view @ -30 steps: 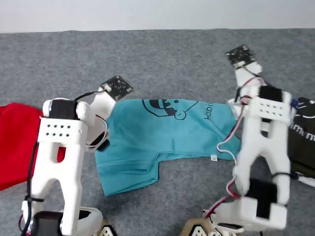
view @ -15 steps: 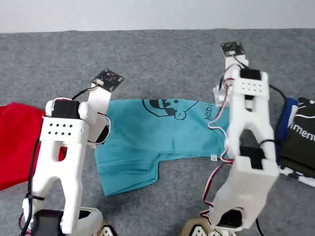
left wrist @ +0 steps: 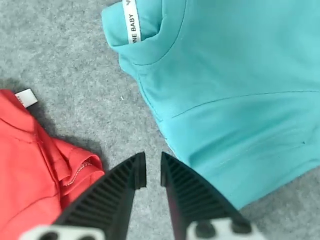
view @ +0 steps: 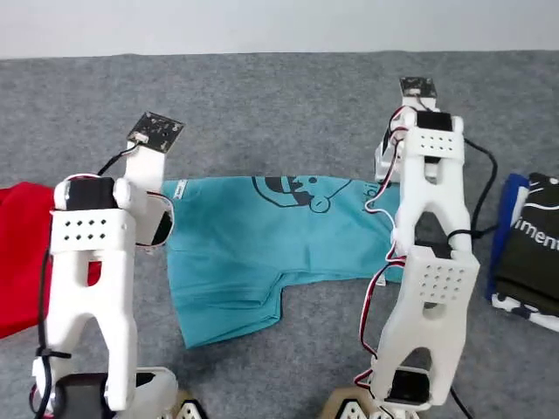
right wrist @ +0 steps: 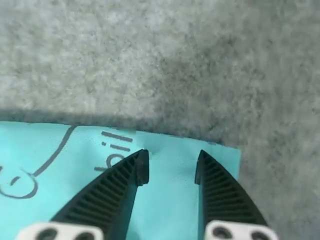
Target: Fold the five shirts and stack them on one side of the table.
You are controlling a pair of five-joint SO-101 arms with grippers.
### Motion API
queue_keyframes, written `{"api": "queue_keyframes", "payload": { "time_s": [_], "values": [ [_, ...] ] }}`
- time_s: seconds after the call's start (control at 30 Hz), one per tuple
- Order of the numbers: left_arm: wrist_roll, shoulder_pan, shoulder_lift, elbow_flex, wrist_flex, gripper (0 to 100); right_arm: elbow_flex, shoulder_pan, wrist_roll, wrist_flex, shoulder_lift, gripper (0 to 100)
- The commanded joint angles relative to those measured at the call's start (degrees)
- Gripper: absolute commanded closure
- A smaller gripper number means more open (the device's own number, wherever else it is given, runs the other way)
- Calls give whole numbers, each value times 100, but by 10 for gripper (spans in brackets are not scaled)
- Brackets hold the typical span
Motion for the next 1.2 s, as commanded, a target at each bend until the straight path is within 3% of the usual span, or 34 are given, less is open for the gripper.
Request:
{"api": "queue_keyframes", "payload": {
  "time_s": [0.0,0.27,0.63,0.93,1.17],
  "values": [
    [35,-44,-18,-31,-79,946,-598,22,-167,268,-119,835],
    [35,-35,413,-66,-62,947,-1371,119,-167,1165,-66,836],
    [35,-9,527,-66,-70,949,-1363,558,-167,1218,40,836],
    [35,-9,527,-66,-44,949,-1398,514,-176,1200,629,838],
    [35,0,519,-66,-35,949,-1398,409,-141,1033,831,969]
  ]
}}
